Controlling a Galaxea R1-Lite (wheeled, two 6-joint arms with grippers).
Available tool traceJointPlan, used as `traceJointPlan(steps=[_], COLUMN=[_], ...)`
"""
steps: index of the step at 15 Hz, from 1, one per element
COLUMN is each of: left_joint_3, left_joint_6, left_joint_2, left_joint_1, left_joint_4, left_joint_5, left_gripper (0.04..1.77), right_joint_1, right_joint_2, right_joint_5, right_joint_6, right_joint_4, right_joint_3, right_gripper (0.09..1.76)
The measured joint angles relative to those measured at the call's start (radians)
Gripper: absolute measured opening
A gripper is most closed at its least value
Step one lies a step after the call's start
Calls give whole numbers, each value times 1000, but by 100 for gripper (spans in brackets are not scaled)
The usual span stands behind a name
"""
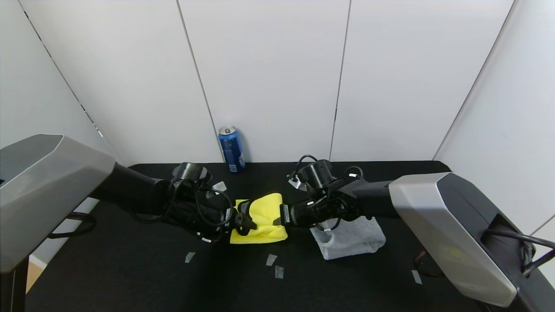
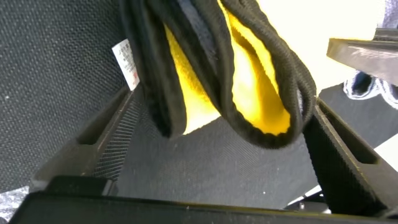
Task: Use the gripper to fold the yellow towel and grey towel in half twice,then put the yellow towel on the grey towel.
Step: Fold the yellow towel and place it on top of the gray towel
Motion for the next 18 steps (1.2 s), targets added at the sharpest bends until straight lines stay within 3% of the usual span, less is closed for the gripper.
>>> traceJointPlan(steps=[7,10,14,16,18], left_joint_3=[2,3,2,2,2], left_joint_6=[-3,-1,-2,-2,-2], left_joint_2=[4,7,12,12,11], left_joint_1=[-1,-2,-2,-2,-2], left_joint_4=[-1,-1,0,-1,-1], left_joint_5=[2,4,3,2,2], left_gripper=[172,120,76,12,13], right_joint_1=[0,0,0,0,0], right_joint_2=[0,0,0,0,0], right_joint_5=[0,0,1,0,0], right_joint_6=[0,0,0,0,0], right_joint_4=[0,0,0,0,1], right_joint_3=[0,0,0,0,0], right_gripper=[12,12,12,12,12])
